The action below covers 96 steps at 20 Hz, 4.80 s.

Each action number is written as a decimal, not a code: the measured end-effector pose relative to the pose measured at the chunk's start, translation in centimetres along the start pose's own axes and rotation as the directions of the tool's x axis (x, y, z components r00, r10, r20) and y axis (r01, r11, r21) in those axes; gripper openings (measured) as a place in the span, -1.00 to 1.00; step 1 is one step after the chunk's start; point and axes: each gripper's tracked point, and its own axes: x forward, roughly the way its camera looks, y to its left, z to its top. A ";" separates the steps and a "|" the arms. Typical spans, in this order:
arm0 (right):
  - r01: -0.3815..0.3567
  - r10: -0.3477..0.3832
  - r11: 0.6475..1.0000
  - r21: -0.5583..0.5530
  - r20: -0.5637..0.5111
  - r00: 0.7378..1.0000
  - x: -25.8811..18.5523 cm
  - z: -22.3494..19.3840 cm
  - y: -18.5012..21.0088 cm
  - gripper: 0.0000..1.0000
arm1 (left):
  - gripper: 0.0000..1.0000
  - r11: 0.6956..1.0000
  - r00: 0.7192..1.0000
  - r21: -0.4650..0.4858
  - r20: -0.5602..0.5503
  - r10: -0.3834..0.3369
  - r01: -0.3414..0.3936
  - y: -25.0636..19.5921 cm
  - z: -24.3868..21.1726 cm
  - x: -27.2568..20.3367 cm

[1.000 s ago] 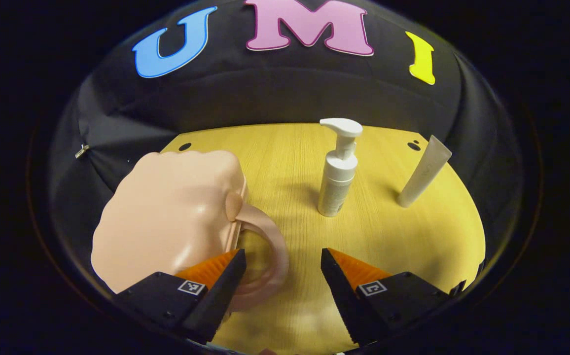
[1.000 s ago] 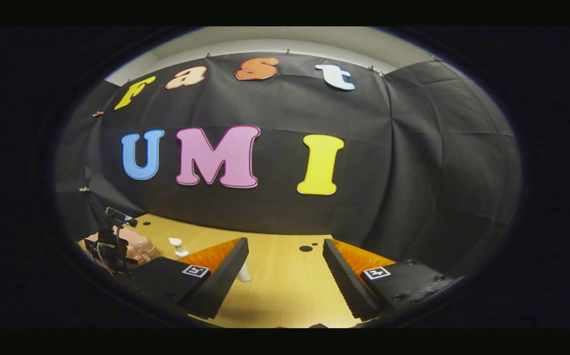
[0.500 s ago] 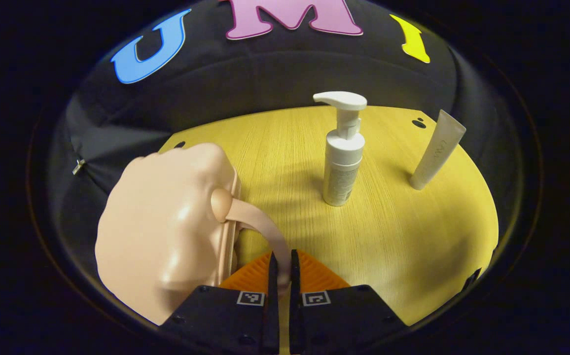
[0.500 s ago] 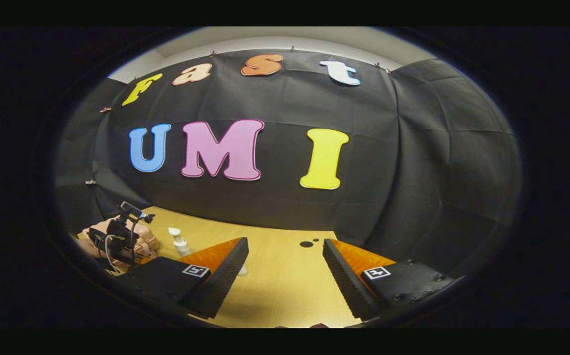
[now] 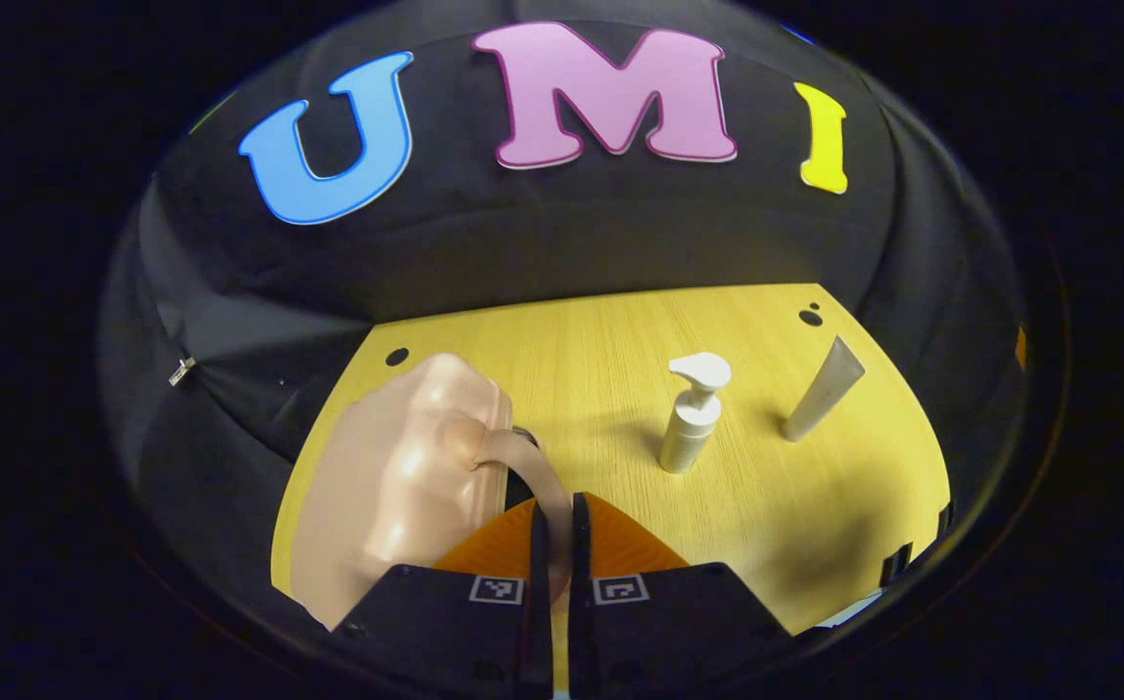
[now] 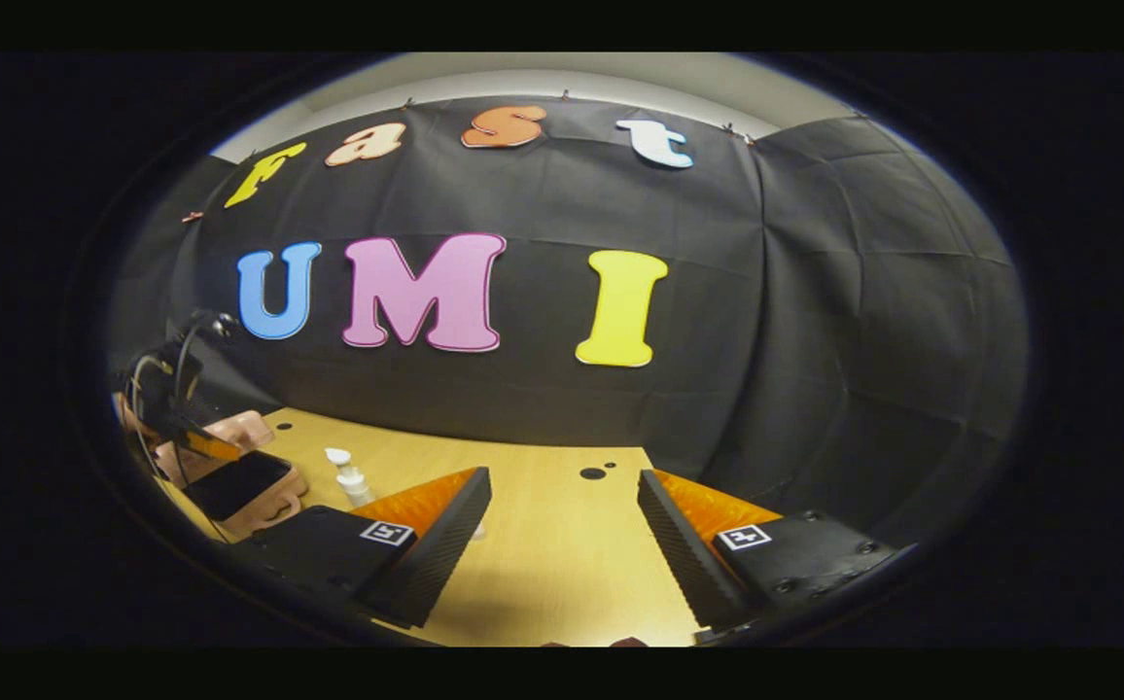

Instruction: First open the suitcase, pack the skin care products into it, and then close the suitcase.

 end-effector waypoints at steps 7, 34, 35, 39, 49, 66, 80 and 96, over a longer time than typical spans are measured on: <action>-0.046 0.046 0.999 0.000 0.021 0.999 0.5 2.6 8.7 0.94 | -0.77 0.992 0.988 -0.115 0.139 0.074 -0.058 16.7 4.3 -4.5; 0.102 -0.105 0.994 -0.026 -0.166 0.980 -1.5 -0.8 23.8 0.94 | 0.46 0.935 0.988 -0.341 0.082 0.131 -0.096 52.0 -10.8 15.5; 0.113 -0.116 0.993 -0.038 -0.113 0.987 -1.4 -0.2 23.5 0.94 | 0.93 0.946 0.980 -0.313 0.146 0.132 -0.081 51.1 -8.9 14.1; 0.134 -0.137 0.989 -0.055 -0.050 0.989 0.0 -0.7 22.6 0.93 | 0.84 0.982 0.942 -0.182 0.337 0.015 0.050 42.2 -2.2 7.2; 0.177 -0.184 0.981 -0.083 -0.089 0.979 3.9 -5.2 17.6 0.94 | 0.93 0.921 0.832 0.081 0.404 -0.380 0.381 7.2 0.1 0.6; -0.074 0.056 0.996 -0.053 -0.289 0.956 19.4 -20.3 12.8 0.94 | 0.94 0.932 0.927 0.141 0.131 -0.351 0.333 -17.4 -2.4 17.6; -0.024 0.019 1.000 -0.011 -0.368 0.930 22.7 -25.1 11.9 -0.06 | 0.16 0.926 0.937 0.141 -0.066 -0.343 0.349 -17.0 -4.0 17.7; -0.225 0.228 0.974 0.038 -0.236 0.945 10.7 -11.2 22.4 -0.46 | 0.16 0.976 0.676 0.080 -0.733 -0.080 0.203 12.6 -15.6 7.7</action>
